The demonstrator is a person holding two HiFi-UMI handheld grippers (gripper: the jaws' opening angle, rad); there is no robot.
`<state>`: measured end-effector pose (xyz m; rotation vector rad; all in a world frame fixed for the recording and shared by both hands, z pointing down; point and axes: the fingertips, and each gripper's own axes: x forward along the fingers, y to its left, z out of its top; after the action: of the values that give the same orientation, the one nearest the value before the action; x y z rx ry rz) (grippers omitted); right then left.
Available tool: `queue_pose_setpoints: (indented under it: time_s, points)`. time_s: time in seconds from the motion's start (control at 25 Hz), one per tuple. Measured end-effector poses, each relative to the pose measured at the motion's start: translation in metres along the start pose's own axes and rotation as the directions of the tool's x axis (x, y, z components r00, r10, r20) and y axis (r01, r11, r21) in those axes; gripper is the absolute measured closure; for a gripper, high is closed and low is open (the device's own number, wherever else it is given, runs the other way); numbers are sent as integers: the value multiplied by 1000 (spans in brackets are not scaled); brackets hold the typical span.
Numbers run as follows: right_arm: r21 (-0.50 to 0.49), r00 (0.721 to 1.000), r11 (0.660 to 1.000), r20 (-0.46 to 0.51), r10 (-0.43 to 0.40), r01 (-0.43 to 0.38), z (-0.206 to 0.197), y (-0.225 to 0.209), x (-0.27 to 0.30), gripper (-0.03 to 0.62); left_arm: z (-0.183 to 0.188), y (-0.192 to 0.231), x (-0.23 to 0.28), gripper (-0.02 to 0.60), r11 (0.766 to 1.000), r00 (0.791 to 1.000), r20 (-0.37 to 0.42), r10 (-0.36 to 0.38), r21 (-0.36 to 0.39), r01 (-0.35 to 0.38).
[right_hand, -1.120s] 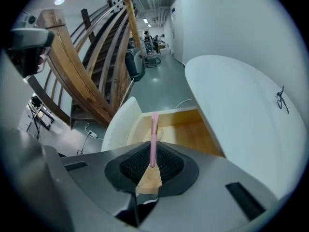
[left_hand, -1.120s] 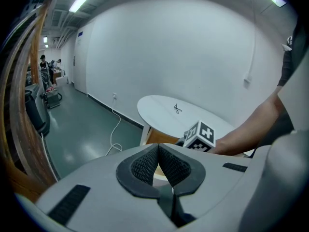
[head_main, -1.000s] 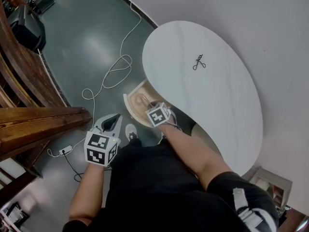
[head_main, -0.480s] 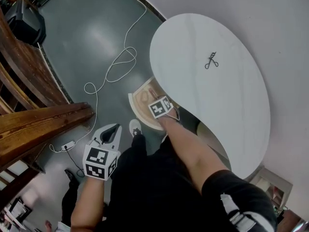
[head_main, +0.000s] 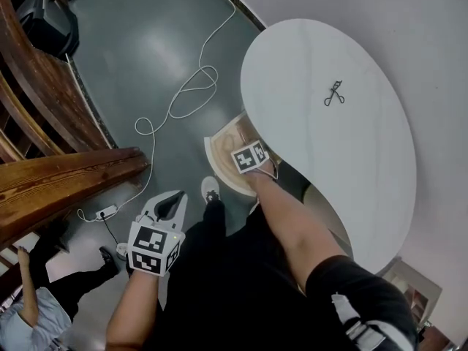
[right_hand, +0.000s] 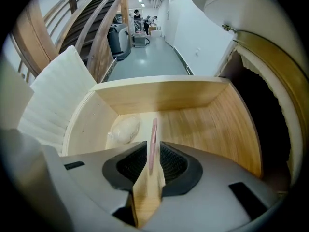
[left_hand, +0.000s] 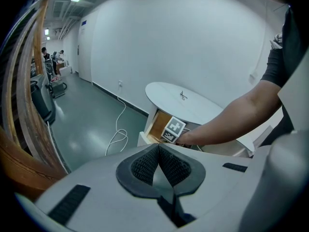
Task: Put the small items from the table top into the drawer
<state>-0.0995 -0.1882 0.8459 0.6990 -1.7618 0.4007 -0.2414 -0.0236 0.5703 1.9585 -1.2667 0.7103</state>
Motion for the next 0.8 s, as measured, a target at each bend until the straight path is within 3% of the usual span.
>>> queue_pose_setpoints:
  time_s: [0.24, 0.52, 0.68, 0.8]
  points:
    - [-31, 999, 998, 18, 51, -50, -5, 17, -18, 523, 12, -7, 2, 566, 1000, 999, 34, -13, 16, 13]
    - [-14, 988, 993, 102, 116, -115, 1, 27, -64, 525, 36, -11, 3, 566, 1000, 997, 80, -18, 14, 17]
    - [38, 965, 975, 156, 209, -217, 0, 42, -100, 530, 52, -7, 1, 565, 1000, 994, 114, 2, 29, -5]
    - [59, 939, 965, 253, 231, -254, 17, 39, -141, 534, 65, -10, 0, 565, 999, 991, 136, 2, 53, -9]
